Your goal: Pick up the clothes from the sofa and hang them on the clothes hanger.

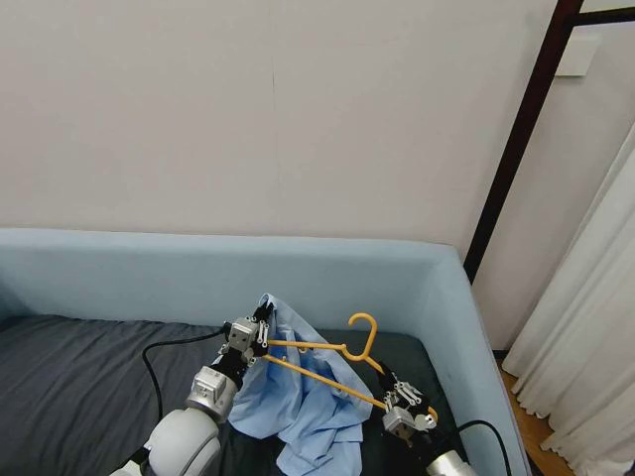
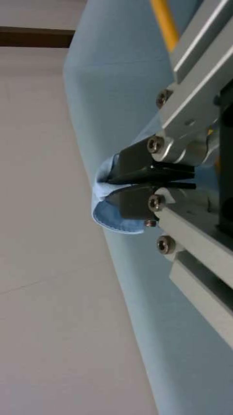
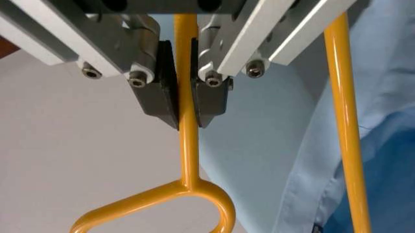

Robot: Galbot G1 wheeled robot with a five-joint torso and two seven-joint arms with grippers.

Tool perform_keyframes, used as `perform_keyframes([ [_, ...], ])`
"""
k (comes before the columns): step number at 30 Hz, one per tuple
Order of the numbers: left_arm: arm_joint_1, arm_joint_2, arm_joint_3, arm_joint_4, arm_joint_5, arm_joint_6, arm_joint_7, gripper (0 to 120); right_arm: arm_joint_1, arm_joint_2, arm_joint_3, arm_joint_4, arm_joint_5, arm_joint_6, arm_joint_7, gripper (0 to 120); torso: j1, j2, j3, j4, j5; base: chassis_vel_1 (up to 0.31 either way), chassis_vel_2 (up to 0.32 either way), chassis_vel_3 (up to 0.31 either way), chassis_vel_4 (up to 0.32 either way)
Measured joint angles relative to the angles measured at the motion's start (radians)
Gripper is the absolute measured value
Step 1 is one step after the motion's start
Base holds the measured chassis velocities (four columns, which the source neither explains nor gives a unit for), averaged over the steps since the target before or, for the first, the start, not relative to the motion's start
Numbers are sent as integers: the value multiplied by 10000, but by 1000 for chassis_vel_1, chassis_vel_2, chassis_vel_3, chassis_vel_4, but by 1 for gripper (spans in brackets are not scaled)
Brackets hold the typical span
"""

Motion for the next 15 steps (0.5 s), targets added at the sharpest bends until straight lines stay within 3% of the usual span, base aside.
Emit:
perform_keyframes([
  [15,773,-93,347,-1,667,-270,140,0,709,168,-213,-132,2398,-918,276,5,0,0,0,-2,0,0,0,0,0],
])
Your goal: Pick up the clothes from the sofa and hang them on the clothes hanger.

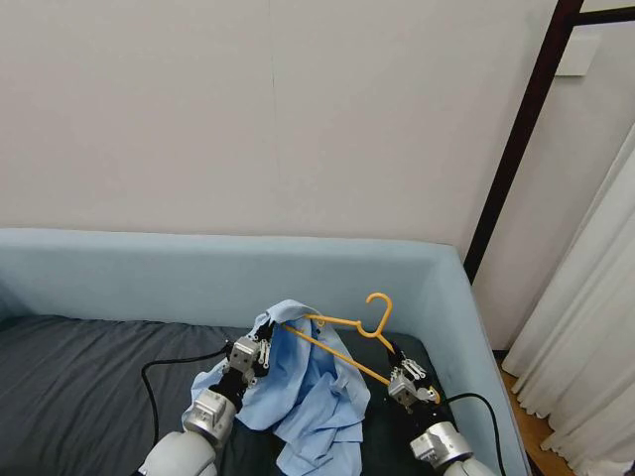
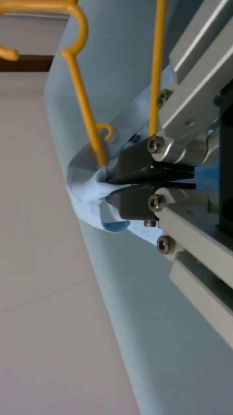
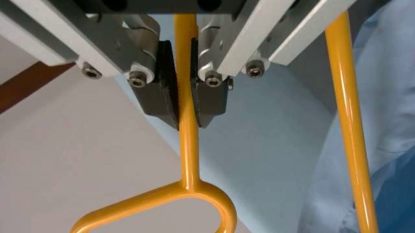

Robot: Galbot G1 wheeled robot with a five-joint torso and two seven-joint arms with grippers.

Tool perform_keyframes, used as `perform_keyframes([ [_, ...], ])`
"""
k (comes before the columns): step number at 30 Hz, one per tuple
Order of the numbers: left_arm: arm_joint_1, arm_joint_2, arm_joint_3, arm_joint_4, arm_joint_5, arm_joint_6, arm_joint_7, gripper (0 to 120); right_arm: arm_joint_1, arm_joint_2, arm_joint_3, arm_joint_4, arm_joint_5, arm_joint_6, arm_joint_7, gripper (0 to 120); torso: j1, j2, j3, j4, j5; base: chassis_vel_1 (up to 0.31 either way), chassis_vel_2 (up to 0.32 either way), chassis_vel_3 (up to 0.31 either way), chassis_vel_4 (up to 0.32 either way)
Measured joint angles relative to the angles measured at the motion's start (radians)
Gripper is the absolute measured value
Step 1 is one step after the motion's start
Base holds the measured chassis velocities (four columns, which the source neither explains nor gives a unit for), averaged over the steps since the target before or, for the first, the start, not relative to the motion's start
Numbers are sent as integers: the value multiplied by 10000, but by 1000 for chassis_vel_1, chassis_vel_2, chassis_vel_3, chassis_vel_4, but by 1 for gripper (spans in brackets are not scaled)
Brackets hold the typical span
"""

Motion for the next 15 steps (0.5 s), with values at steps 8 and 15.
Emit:
perform_keyframes([
  [8,175,-311,360,304,412,-445,85,0,61,-151,-447,396,1240,-603,247,5,0,0,0,0,1,0,0,0,0],
  [15,-189,-688,662,337,421,-635,298,0,204,86,-577,-529,-720,-336,85,5,0,0,0,-2,2,0,0,0,0],
])
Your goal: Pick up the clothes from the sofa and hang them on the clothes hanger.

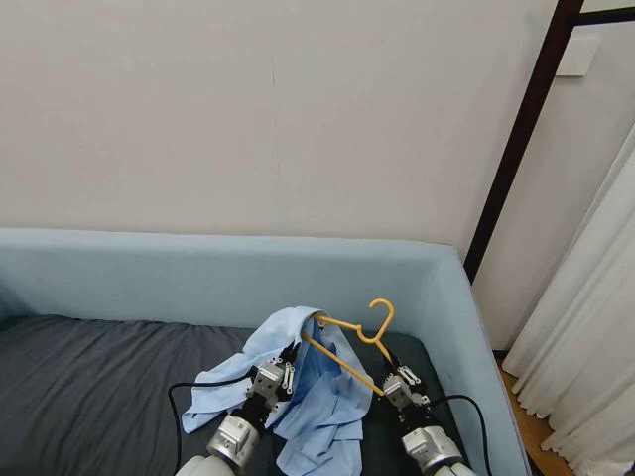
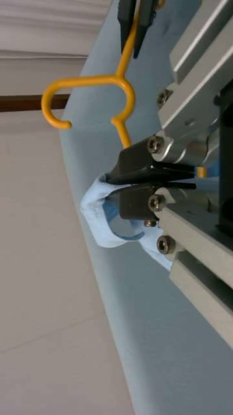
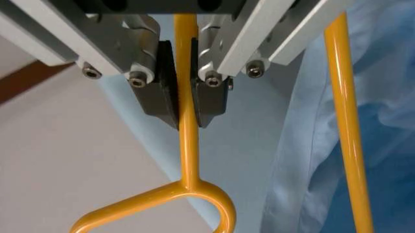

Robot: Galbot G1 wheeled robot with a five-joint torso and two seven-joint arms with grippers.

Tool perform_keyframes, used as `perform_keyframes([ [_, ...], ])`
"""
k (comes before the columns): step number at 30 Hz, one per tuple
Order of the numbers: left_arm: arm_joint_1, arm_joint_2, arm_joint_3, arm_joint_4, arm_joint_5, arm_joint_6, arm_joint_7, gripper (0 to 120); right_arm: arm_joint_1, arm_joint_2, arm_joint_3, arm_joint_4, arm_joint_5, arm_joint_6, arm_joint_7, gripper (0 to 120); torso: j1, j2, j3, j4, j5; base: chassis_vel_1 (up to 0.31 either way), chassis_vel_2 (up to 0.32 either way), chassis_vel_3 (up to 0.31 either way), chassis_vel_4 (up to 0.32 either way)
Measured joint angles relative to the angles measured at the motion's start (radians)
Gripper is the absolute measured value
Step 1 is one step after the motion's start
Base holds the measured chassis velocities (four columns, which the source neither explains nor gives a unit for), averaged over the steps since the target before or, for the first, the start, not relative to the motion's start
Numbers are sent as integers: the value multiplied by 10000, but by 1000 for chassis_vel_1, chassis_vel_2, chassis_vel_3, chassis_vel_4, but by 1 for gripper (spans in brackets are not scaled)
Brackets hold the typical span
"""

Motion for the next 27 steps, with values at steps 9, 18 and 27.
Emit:
perform_keyframes([
  [9,-22,23,350,191,134,-70,113,0,477,247,482,-1135,-2524,1865,-591,5,0,0,0,2,-3,0,0,0,0],
  [18,201,-259,809,530,472,-540,583,0,855,628,201,-1273,-2070,2625,-557,5,0,0,0,3,-1,0,0,0,0],
  [27,469,-477,876,889,1104,-917,830,0,1174,952,27,-1486,-594,2475,-175,5,0,0,0,2,-1,0,0,0,0],
])
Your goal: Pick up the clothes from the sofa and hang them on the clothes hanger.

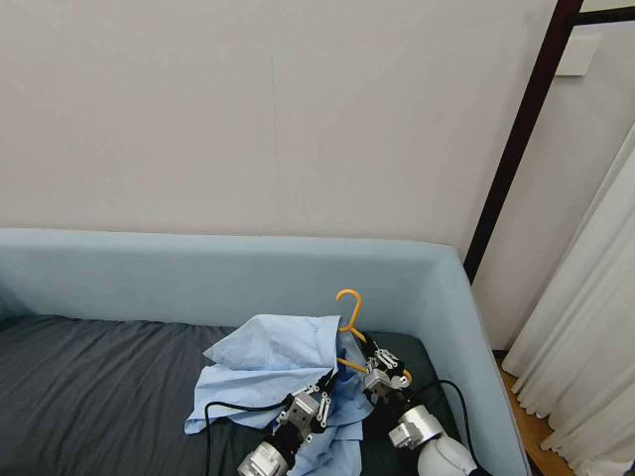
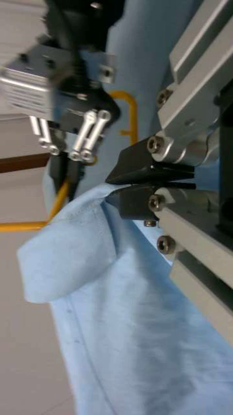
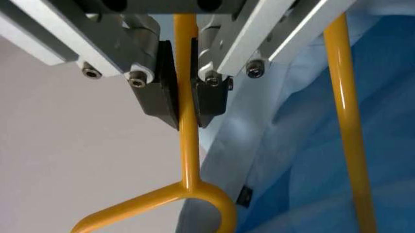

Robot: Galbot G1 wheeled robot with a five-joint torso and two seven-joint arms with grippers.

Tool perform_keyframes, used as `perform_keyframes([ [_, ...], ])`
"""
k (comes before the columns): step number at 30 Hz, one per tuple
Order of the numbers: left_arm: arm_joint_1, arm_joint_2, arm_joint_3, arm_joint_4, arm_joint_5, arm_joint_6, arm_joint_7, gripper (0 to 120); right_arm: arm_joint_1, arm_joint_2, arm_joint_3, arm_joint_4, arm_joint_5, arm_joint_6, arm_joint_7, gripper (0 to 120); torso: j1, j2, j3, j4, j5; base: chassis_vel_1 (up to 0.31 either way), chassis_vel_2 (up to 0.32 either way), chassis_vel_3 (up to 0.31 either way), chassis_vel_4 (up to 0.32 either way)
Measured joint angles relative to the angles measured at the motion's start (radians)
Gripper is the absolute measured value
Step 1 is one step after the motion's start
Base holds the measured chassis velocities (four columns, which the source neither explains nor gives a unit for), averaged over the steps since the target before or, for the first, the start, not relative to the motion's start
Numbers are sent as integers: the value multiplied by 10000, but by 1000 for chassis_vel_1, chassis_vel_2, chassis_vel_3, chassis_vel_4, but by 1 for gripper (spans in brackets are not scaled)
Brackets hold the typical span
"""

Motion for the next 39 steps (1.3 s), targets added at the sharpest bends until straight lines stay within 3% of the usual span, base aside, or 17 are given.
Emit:
perform_keyframes([
  [8,146,-14,-236,257,266,-169,-786,0,-63,-139,229,529,349,32,228,5,0,0,0,0,0,0,0,0,0],
  [13,114,-72,-314,392,217,-866,-1127,15,-97,-338,396,997,98,139,195,5,0,1,0,0,-2,0,0,0,0],
  [15,114,-33,-480,401,235,-1577,-1091,26,-50,-448,547,1133,-130,338,22,5,1,0,-1,-2,-2,0,0,0,0],
  [20,175,129,-618,327,268,-1861,-1015,36,14,-502,635,1148,-180,454,-72,5,1,0,0,-2,-2,0,0,0,0],
  [21,306,411,-902,219,307,-2010,-983,48,109,-551,697,1133,-176,562,-169,5,0,0,0,-2,-2,0,0,0,0],
  [28,687,1666,-1679,128,278,-2341,-962,69,319,-575,875,853,-335,1054,-408,5,0,0,0,3,-4,0,0,0,0],
  [32,409,2717,-2127,-650,-917,-2279,-631,88,383,-506,937,657,-736,1377,-521,5,0,0,-1,3,-5,0,0,0,0],
  [33,409,2717,-2127,-650,-917,-2279,-631,88,383,-506,937,657,-736,1377,-521,5,0,0,-1,3,-5,0,0,0,0],
  [35,-392,3673,-2186,-1193,-1991,-1801,-75,95,405,-430,961,401,-1215,1725,-681,5,0,0,0,-4,-3,0,0,0,0],
  [37,-1649,4991,-1938,-987,-3055,-1730,1123,99,436,-281,1085,107,-1723,2461,-1285,5,1,0,0,-7,2,0,0,0,0],
  [38,-1991,5357,-1854,-761,-3404,-1827,1754,100,537,-187,1085,27,-1833,2789,-1580,5,1,0,1,-6,-1,0,0,0,0],
  [39,-1991,5357,-1854,-761,-3404,-1827,1754,100,537,-187,1085,27,-1833,2789,-1580,5,1,0,1,-6,-1,0,0,0,0],
])
